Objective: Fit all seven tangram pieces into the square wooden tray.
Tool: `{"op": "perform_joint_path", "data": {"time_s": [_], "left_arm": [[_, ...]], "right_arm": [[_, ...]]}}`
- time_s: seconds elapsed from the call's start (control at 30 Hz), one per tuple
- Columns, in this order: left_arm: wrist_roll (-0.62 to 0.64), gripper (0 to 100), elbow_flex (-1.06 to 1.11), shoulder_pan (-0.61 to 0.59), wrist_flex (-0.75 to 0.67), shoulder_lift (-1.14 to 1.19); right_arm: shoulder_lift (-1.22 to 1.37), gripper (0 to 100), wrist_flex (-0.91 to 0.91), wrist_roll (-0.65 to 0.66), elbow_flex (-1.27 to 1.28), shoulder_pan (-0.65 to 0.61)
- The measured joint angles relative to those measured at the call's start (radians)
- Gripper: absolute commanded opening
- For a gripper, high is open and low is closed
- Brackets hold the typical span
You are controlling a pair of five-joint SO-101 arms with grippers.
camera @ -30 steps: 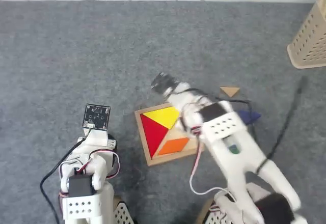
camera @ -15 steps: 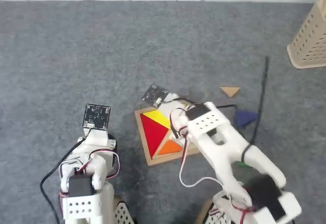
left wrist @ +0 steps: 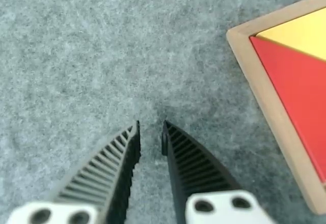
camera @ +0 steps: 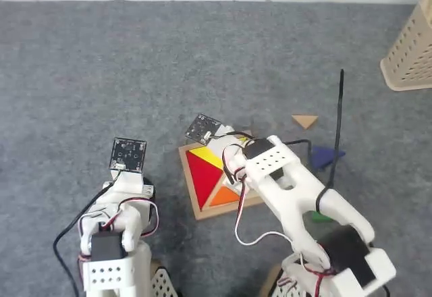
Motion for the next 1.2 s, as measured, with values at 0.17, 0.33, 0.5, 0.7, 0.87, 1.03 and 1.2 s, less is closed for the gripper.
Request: {"op": "perform_joint_path", "data": {"time_s": [0.17, 0.33, 0.5, 0.7, 0.87, 1.03, 1.2], "left_arm": [[0.0, 7, 0.0, 0.0, 0.0, 0.0], [0.0, 7, 0.0, 0.0, 0.0, 0.0], [0.0, 7, 0.0, 0.0, 0.0, 0.0], [0.0, 7, 0.0, 0.0, 0.0, 0.0], [0.0, 7, 0.0, 0.0, 0.0, 0.0], [0.0, 7, 0.0, 0.0, 0.0, 0.0], [0.0, 7, 0.0, 0.0, 0.0, 0.0]], "right_arm": [[0.0, 2.8, -0.002, 0.0, 0.0, -0.048], [0.0, 2.8, -0.003, 0.0, 0.0, -0.109], [0.0, 2.9, -0.008, 0.0, 0.0, -0.144], [0.002, 3.2, 0.041, 0.0, -0.026, -0.146], [0.003, 3.2, 0.155, -0.025, -0.106, -0.075], [0.003, 3.2, 0.239, -0.026, -0.183, 0.017], [0.003, 7.2, 0.356, -0.028, -0.287, 0.193]]}}
